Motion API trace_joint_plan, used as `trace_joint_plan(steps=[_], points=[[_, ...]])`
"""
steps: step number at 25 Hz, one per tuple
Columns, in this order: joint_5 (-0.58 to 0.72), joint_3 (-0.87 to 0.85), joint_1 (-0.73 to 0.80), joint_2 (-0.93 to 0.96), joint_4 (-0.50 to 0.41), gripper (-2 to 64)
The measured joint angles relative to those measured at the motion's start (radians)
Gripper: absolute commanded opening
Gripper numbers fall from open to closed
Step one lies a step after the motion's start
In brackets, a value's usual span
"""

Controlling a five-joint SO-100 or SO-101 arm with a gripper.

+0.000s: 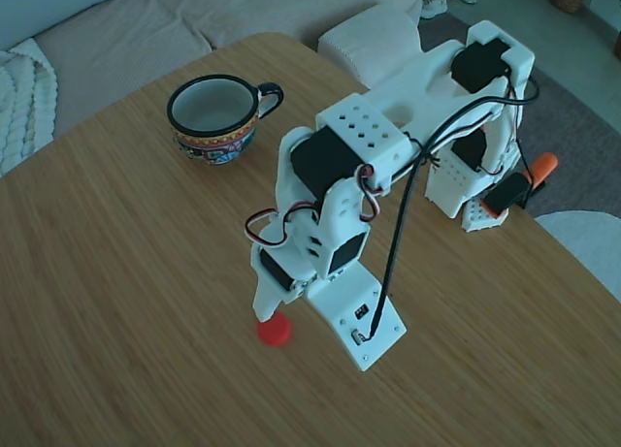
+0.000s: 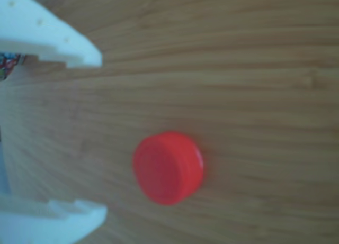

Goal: Grasp a red cap and put it in the cup.

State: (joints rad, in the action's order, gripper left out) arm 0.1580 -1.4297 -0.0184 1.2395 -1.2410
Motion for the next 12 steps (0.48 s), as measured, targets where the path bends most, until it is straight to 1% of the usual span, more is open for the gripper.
trace_joint_plan(steps=[2, 4, 12], points=[[0.005, 0.043, 0.0, -0.048, -0.023, 37.5], [0.005, 0.081, 0.0, -0.089, -0.037, 38.3], [0.003, 0.225, 0.003, -0.195, -0.037, 38.4]])
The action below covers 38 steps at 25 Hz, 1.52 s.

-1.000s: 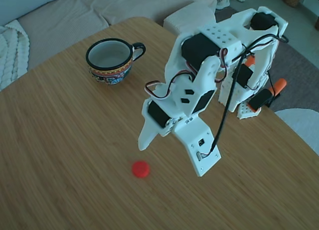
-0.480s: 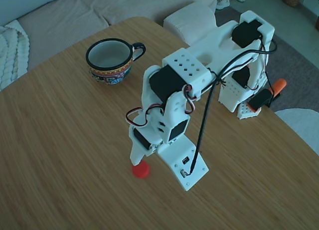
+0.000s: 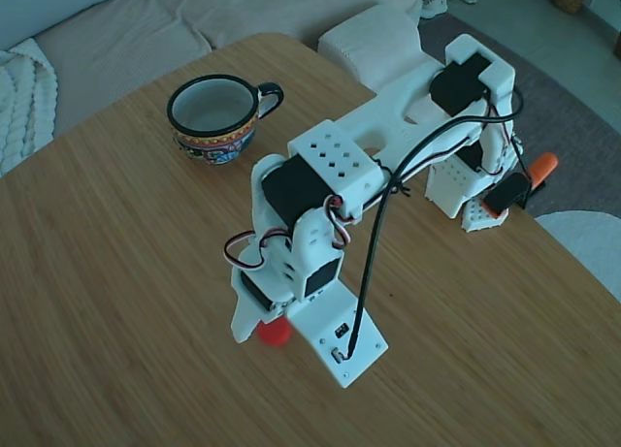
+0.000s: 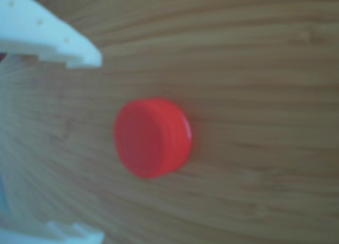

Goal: Grasp a red cap and put it in the cup.

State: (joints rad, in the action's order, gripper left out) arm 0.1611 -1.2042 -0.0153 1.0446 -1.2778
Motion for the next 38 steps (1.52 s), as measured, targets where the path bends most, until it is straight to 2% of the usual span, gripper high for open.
trace_joint_plan(steps=[7, 17, 23, 33, 38], points=[[0.0, 0.08, -0.002, -0.115, -0.034, 38.4], [0.0, 0.092, -0.006, -0.129, -0.1, 38.4], [-0.002, 0.072, 0.002, -0.129, -0.1, 38.2], [-0.002, 0.069, 0.1, -0.132, -0.078, 37.8], [-0.002, 0.069, 0.092, -0.132, -0.078, 37.8]])
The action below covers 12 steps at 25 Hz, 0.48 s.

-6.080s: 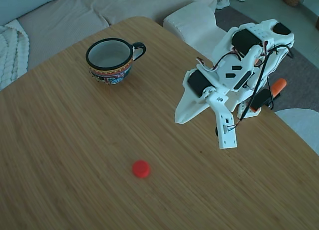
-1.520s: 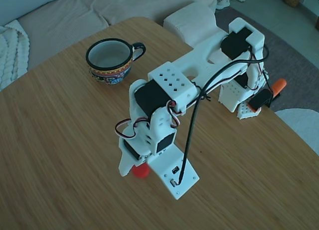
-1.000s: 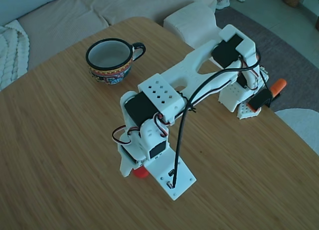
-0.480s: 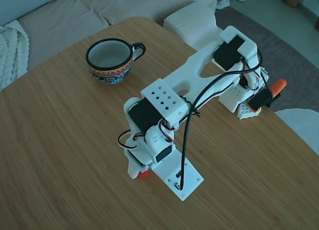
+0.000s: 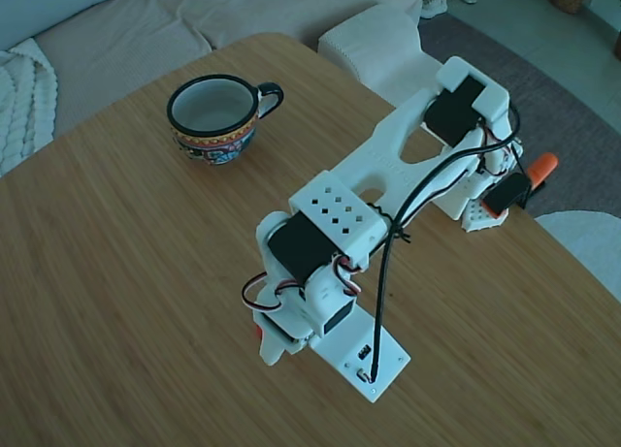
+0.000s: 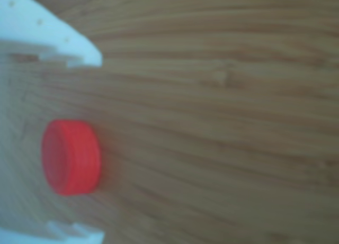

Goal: Grasp a red cap and put it in the cup.

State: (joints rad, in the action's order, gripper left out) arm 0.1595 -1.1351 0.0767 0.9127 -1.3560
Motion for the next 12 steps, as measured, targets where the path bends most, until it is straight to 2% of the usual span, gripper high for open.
trace_joint_plan(steps=[12], points=[[0.0, 0.0, -0.074, 0.0, 0.0, 37.8]])
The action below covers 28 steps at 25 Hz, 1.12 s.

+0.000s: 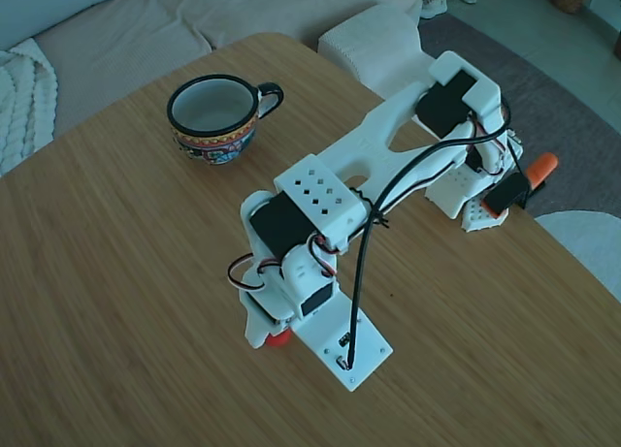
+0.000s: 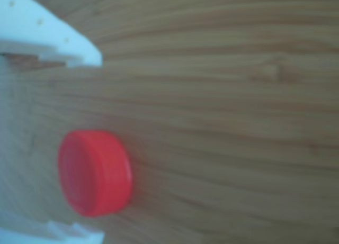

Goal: Grasp a red cap and put it in the cup.

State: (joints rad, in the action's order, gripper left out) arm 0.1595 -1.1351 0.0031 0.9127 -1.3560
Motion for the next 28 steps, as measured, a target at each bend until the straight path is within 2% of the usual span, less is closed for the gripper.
trace_joint_plan(steps=[6, 23, 24, 28], points=[[0.0, 0.0, -0.032, 0.0, 0.0, 37.7], [0.0, -0.009, -0.006, -0.021, 0.002, 37.4], [0.0, -0.009, -0.006, -0.021, 0.002, 35.6], [0.0, -0.006, -0.006, -0.021, 0.002, 20.4]])
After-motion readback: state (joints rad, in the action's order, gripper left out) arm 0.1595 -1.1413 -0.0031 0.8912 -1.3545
